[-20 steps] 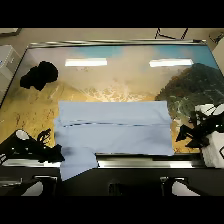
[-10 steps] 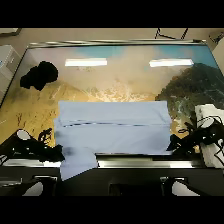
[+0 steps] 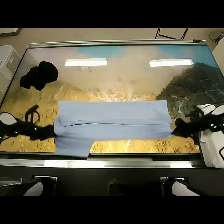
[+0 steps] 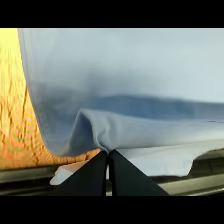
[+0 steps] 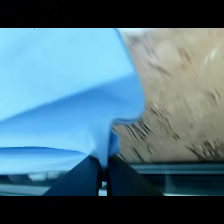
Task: Fold the clothes and pants, and hang the long-sleeved shirts on hangers.
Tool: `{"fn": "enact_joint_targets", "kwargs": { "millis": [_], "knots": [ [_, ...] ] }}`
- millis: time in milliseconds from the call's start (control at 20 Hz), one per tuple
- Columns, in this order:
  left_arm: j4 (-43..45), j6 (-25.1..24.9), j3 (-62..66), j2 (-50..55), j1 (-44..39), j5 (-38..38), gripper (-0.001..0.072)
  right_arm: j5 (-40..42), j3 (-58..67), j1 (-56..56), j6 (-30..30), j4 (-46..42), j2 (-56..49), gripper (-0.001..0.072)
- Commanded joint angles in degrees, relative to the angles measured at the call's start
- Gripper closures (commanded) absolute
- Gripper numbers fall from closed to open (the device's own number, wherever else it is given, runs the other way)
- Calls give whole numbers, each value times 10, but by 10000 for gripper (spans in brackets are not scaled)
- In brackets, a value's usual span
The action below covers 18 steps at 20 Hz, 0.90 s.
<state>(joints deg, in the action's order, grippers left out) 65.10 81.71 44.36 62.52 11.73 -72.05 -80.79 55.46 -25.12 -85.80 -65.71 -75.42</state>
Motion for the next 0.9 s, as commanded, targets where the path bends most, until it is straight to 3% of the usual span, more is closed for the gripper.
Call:
{"fn": "enact_joint_targets", "kwargs": {
  "millis": [0, 350, 600, 650, 700, 750, 800, 850],
  "knots": [
    [-8, 27, 107, 43, -16, 65, 682, 44, 96, 24, -33, 45, -16, 671],
    [-10, 63, 322, 254, -50, 81, 681, 162, 166, 82, -75, 43, -160, 668],
    [-34, 64, 342, 339, -63, 67, 677, 210, 167, 82, -80, 62, -202, 644],
    [-35, 64, 342, 345, -66, 58, 620, 213, 169, 80, -80, 70, -202, 563],
    [-35, 64, 342, 345, -66, 53, 424, 203, 179, 75, -80, 76, -202, 457],
    [-34, 60, 344, 341, -61, 40, 194, 181, 195, 66, -79, 74, -202, 242],
    [-34, 52, 346, 335, -55, 25, 149, 163, 208, 54, -69, 63, -202, 28],
    [-34, 51, 349, 326, -47, 11, 149, 150, 211, 36, -68, 52, -202, -8]
  ]
}}
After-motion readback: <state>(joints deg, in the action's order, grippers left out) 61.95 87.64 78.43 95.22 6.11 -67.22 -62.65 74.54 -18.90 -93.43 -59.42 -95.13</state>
